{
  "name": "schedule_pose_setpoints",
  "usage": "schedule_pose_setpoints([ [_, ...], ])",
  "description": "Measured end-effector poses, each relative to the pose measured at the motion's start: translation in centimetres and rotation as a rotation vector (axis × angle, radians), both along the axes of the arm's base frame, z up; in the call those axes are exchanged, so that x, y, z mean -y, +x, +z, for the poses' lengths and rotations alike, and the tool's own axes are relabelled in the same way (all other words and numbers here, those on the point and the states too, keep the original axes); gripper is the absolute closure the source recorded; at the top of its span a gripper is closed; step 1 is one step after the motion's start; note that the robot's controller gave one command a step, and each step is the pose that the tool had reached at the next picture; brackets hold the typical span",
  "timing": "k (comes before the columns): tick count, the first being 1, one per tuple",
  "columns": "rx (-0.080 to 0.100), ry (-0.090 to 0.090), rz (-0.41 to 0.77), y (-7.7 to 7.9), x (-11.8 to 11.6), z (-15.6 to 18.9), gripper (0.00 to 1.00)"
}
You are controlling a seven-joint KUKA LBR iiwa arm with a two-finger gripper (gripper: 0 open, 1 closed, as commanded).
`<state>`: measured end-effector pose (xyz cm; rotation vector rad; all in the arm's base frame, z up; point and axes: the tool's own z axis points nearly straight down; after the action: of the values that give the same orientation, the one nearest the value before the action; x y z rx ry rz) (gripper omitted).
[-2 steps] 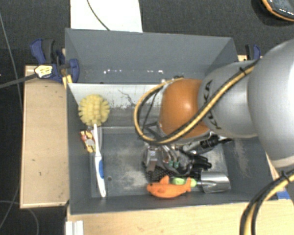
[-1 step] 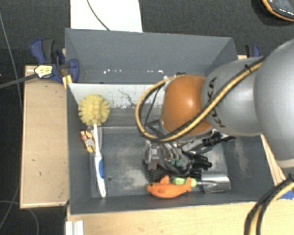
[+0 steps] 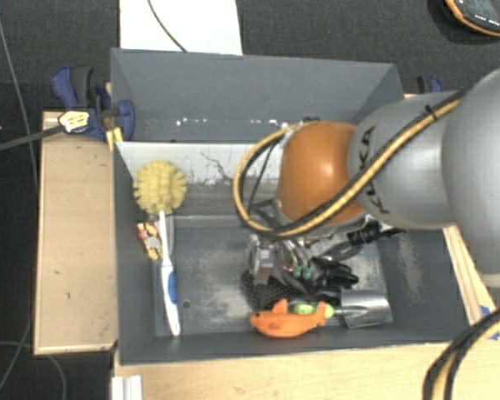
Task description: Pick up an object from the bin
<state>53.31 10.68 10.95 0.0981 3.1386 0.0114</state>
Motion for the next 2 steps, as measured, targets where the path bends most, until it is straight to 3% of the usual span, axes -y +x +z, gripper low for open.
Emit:
schedule_pose_setpoints([
  [2,-0.001,0.000,-0.002,0.0,0.0,3.9,1.00],
])
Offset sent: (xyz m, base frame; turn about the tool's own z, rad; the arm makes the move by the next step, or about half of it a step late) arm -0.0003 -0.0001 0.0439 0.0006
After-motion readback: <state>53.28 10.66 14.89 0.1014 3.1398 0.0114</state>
